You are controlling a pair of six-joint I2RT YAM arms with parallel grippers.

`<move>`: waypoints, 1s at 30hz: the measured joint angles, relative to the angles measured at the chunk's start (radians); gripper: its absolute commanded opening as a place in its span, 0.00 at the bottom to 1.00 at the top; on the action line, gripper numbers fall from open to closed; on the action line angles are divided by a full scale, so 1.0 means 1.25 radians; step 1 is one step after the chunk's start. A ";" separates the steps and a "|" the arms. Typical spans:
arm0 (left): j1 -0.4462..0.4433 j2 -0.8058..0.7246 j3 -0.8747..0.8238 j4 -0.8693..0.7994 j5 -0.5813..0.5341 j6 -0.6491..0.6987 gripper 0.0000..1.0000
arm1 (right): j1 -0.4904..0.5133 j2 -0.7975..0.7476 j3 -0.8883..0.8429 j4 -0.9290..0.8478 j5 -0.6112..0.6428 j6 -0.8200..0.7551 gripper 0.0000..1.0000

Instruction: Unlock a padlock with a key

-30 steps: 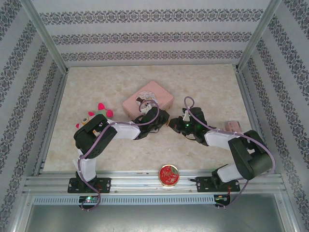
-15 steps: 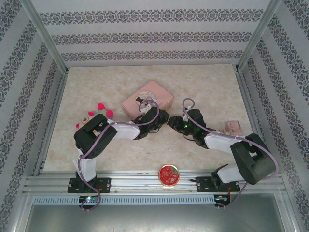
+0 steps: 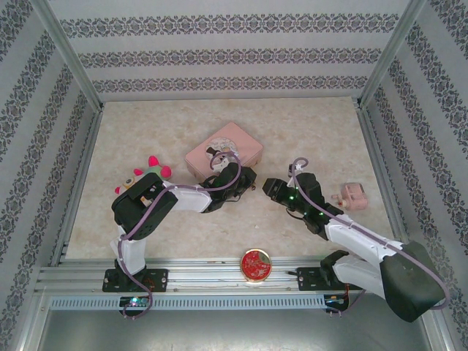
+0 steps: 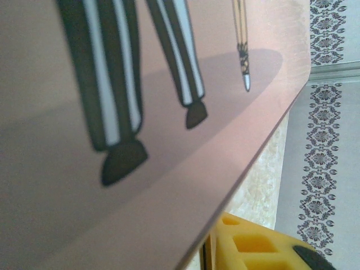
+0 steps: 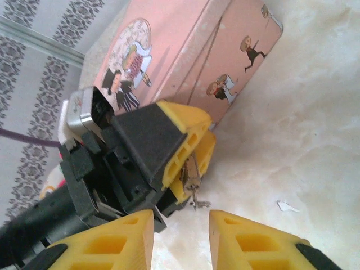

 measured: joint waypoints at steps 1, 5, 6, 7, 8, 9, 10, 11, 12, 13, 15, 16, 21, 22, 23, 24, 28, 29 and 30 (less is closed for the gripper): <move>0.000 0.000 0.000 0.000 0.000 0.000 0.00 | 0.013 -0.002 0.000 -0.015 0.014 -0.011 0.35; 0.000 0.000 0.000 0.000 0.000 0.000 0.00 | 0.058 -0.002 0.000 -0.056 0.063 -0.050 0.37; 0.000 0.000 0.000 0.000 0.000 0.000 0.00 | 0.066 -0.002 0.000 -0.062 0.072 -0.059 0.37; 0.000 0.000 0.000 0.000 0.000 0.000 0.00 | 0.071 0.003 0.000 -0.064 0.080 -0.067 0.38; 0.000 0.000 0.000 0.000 0.000 0.000 0.00 | 0.074 0.009 0.001 -0.066 0.085 -0.074 0.38; 0.000 0.000 0.000 0.000 0.000 0.000 0.00 | 0.076 0.019 0.002 -0.066 0.092 -0.079 0.39; 0.000 0.000 0.000 0.000 0.000 0.000 0.00 | 0.076 0.031 0.004 -0.066 0.096 -0.083 0.39; 0.001 0.000 0.000 0.000 0.001 0.000 0.00 | 0.076 0.043 0.006 -0.065 0.100 -0.086 0.40; 0.001 0.000 0.000 0.000 0.001 0.000 0.00 | 0.076 0.053 0.009 -0.064 0.101 -0.090 0.40; 0.001 0.000 0.000 0.000 0.002 0.000 0.00 | 0.076 0.066 0.014 -0.064 0.102 -0.094 0.40; 0.001 0.000 0.000 0.001 0.002 0.000 0.00 | 0.076 0.087 0.026 -0.062 0.102 -0.098 0.39; 0.001 0.000 0.000 0.001 0.002 0.000 0.00 | 0.076 0.098 0.034 -0.060 0.102 -0.099 0.39; 0.001 0.000 0.000 0.001 0.002 0.000 0.00 | 0.076 0.127 0.055 -0.028 0.102 -0.099 0.36; 0.001 0.000 0.000 0.001 0.002 0.000 0.00 | 0.076 0.129 0.055 -0.022 0.101 -0.099 0.35; 0.001 0.000 0.000 0.001 0.002 0.000 0.00 | 0.076 0.132 0.055 -0.014 0.101 -0.098 0.33; 0.001 0.000 0.000 0.001 0.002 0.000 0.00 | 0.076 0.135 0.055 -0.008 0.099 -0.096 0.32; 0.001 0.000 0.000 0.001 0.002 0.000 0.00 | 0.076 0.148 0.055 0.015 0.096 -0.089 0.26; 0.001 0.000 0.000 0.001 0.002 0.000 0.00 | 0.076 0.150 0.055 0.018 0.095 -0.087 0.26; 0.001 0.000 0.000 0.001 0.002 0.000 0.00 | 0.075 0.152 0.055 0.021 0.094 -0.084 0.25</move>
